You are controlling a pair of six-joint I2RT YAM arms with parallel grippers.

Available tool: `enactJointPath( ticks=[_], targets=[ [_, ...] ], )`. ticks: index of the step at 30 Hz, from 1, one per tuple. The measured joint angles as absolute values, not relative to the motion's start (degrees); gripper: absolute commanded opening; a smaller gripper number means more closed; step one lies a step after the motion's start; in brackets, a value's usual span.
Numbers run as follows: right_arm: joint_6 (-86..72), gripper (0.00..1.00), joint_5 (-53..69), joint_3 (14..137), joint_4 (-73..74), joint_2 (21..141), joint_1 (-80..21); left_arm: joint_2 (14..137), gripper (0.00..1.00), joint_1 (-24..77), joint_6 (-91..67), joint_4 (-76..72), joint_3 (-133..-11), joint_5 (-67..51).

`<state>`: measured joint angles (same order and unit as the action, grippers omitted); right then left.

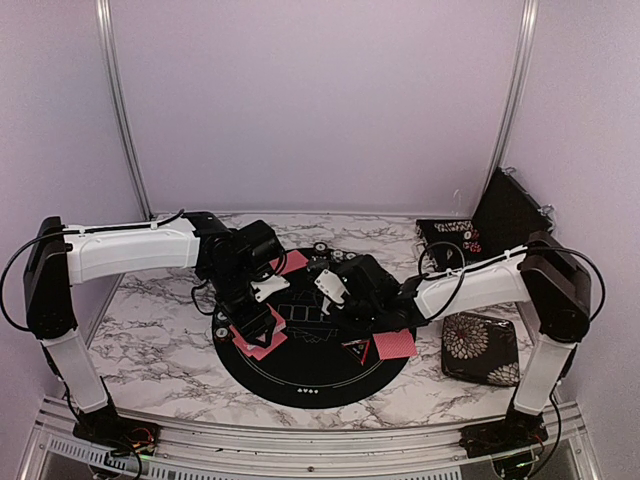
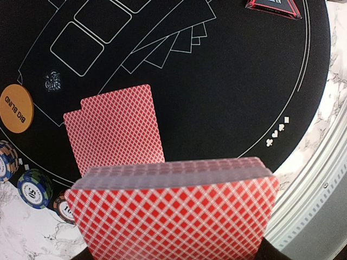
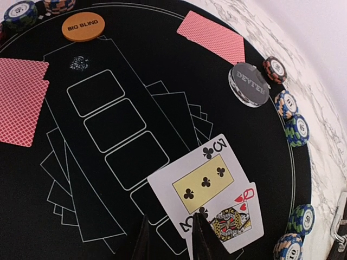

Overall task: Distribute texas hold em gaming equipment
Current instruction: Flop the poker card in the community card area.

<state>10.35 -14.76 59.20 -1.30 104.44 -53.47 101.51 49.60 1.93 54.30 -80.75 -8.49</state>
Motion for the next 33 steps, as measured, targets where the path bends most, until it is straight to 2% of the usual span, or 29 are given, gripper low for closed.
enactJointPath(
  ticks=[8, 16, 25, 29, 33],
  targets=[
    [3.05, 0.38, -7.31, 59.0, 0.32, 100.27, -51.59, 101.51, 0.55, 49.6, 1.93, 54.3, -80.75, -8.49],
    [-11.11, 0.48, 7.79, 58.96, 1.13, 94.45, -44.91, 101.51, 0.55, 49.6, 1.93, 54.3, -80.75, -8.49],
    [-26.68, 0.55, 27.4, 55.59, -4.47, 93.27, -40.64, 101.49, 0.55, 49.6, 1.93, 54.3, -80.75, -8.49],
    [-33.06, 0.6, 34.41, 53.84, -9.13, 94.59, -40.58, 101.23, 0.55, 49.6, 1.93, 54.3, -80.73, -8.49],
    [-39.88, 0.61, 39.79, 52.27, -15.22, 96.9, -40.58, 101.14, 0.55, 49.6, 1.93, 54.3, -80.73, -8.49]
  ],
)
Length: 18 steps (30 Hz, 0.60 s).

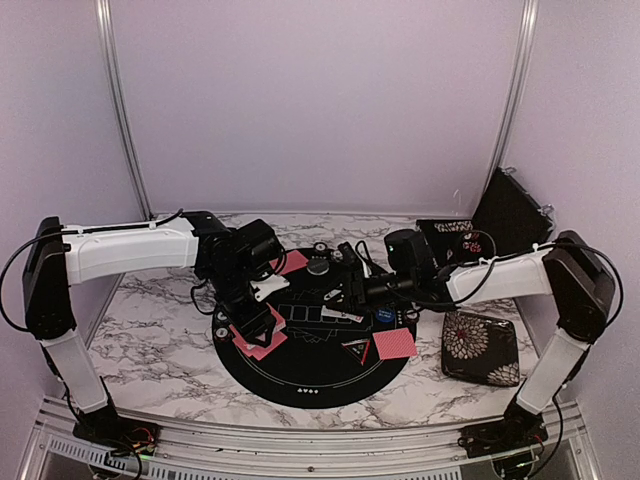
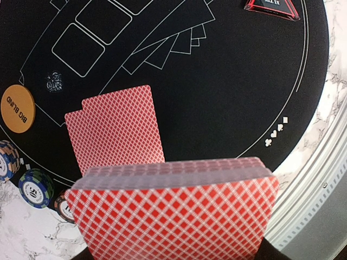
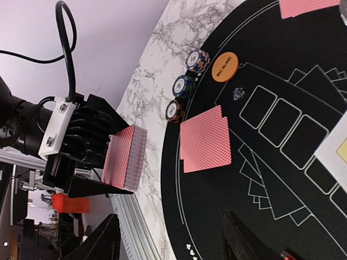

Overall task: Distribute texas hold em gaming equipment
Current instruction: Flop the poker card in the community card area, then pick up the poker card from the face-down deck piles.

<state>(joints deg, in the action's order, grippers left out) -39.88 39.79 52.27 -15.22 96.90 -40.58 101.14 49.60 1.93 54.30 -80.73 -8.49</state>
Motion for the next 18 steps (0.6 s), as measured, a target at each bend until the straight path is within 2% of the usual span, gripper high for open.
enactJointPath(
  ticks=[18],
  targets=[
    [-61.23, 0.62, 48.93, 51.55, -37.85, 109.73, -44.1, 101.14, 0.55, 49.6, 1.93, 54.3, -80.73, -8.54]
  ],
)
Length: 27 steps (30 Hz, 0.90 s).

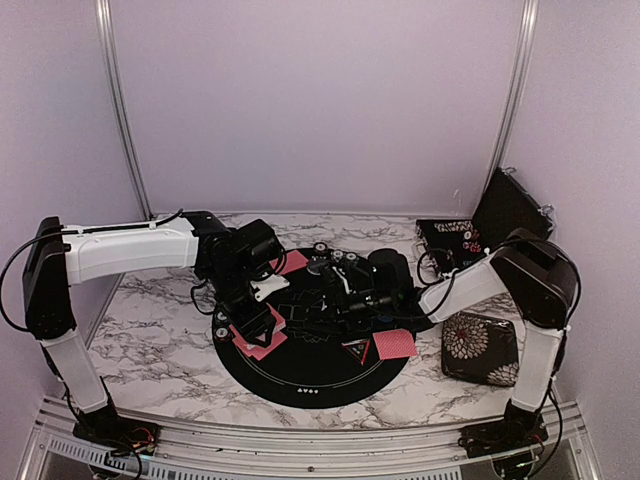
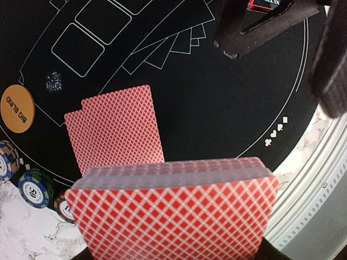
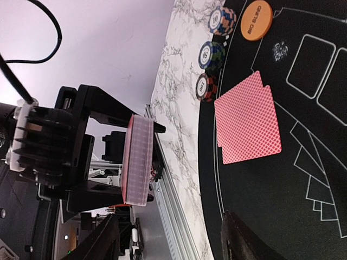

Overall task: Distribute texas hold em gaming equipment
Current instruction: Pick up the poker card from the face-down deck piles.

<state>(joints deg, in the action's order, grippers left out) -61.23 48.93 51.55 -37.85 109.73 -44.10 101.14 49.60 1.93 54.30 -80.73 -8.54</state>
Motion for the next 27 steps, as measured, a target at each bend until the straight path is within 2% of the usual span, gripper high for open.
enactJointPath(
  ticks=[15, 27],
  targets=[
    [-72.16, 0.62, 50.35, 52.97, -51.05, 115.96, -46.39, 101.14, 0.55, 49.6, 1.93, 54.3, -80.73, -8.54],
    [-75.55, 0.58, 50.5, 56.86, -54.15, 119.0, -47.68, 101.12, 0.55, 49.6, 1.93, 54.26, -80.6, -8.54]
  ],
)
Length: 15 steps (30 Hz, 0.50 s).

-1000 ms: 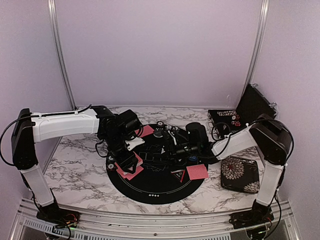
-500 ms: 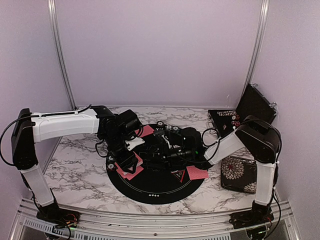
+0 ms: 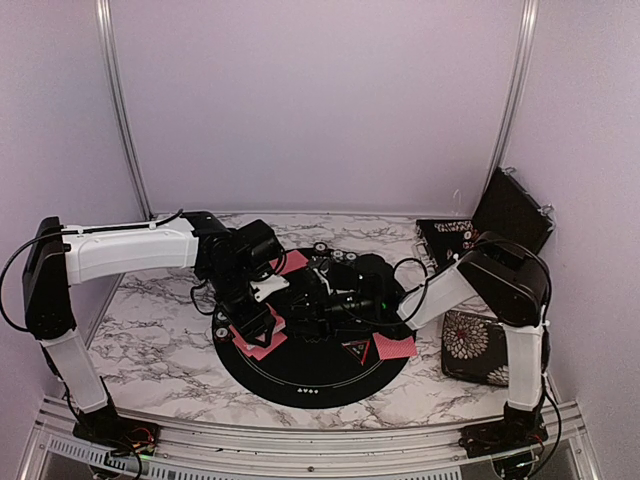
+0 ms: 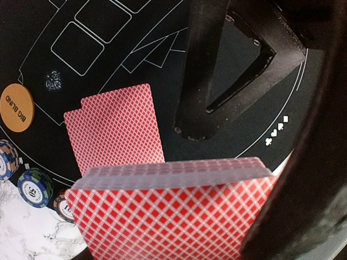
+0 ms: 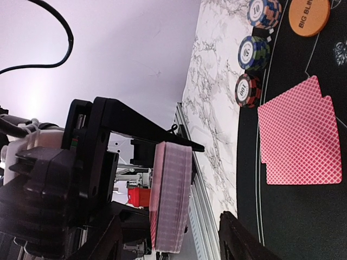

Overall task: Distribute texas hold em gaming equipment
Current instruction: Pick up the poker card from the face-down deck piles.

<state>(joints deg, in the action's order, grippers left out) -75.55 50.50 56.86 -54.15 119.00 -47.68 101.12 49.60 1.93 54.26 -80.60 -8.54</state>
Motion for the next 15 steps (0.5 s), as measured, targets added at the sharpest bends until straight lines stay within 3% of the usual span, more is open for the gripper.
enactJointPath(
  ticks=[15],
  targets=[
    [-77.3, 0.5, 50.46, 59.83, -54.41, 121.8, -49.6, 101.01, 0.55, 49.6, 1.91, 54.28, -80.42, -8.54]
  ],
)
